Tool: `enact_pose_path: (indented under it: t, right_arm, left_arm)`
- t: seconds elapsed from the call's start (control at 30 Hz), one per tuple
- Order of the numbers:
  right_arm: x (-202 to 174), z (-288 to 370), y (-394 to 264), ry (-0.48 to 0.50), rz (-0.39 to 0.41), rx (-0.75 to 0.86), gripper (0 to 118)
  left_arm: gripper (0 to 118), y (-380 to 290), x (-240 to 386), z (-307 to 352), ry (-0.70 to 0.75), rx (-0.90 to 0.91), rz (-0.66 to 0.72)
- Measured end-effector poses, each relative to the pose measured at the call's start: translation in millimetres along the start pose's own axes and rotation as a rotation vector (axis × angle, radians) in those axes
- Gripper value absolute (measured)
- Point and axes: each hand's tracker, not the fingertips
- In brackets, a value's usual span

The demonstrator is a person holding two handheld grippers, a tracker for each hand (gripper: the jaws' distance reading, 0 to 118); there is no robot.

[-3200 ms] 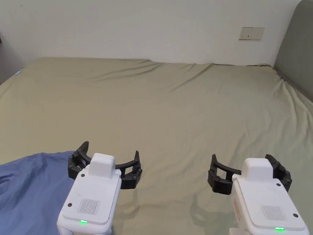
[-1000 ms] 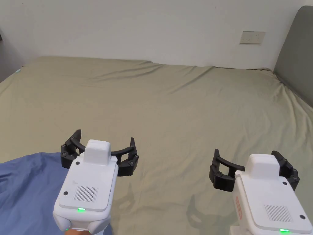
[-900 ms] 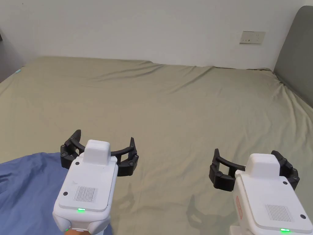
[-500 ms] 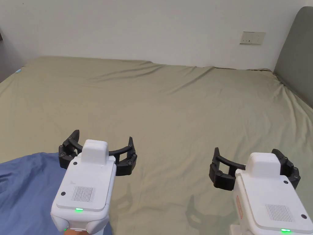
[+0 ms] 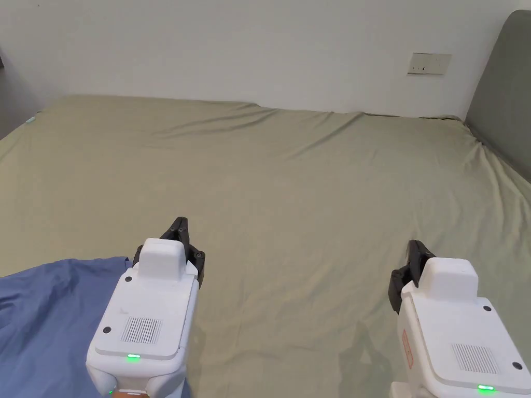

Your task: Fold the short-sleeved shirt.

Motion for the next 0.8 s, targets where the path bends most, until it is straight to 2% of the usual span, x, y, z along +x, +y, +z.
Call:
enact_pose_path:
  t: [0.27,0.4,0.53,0.8]
  right_arm:
    - [-2.7,-0.4,1.8,0.019,0.015,0.016,1]
    - [-14.4,-5.4,6.1,0.063,0.013,0.022,1]
    - [-45.1,-12.7,12.4,0.134,0.012,0.044,1]
    - [-143.1,-17.6,24.3,0.382,0.004,0.083,1]
  left_arm:
    - [0,0.5,-8.7,-2.5,0.007,-0.008,0.026]
    - [0,0.7,-25.3,2.3,0.039,-0.004,0.016]
    - [0,-0.4,-58.2,12.5,0.115,-0.01,-0.005]
    - [0,-6.7,-156.9,55.4,0.348,-0.052,-0.033]
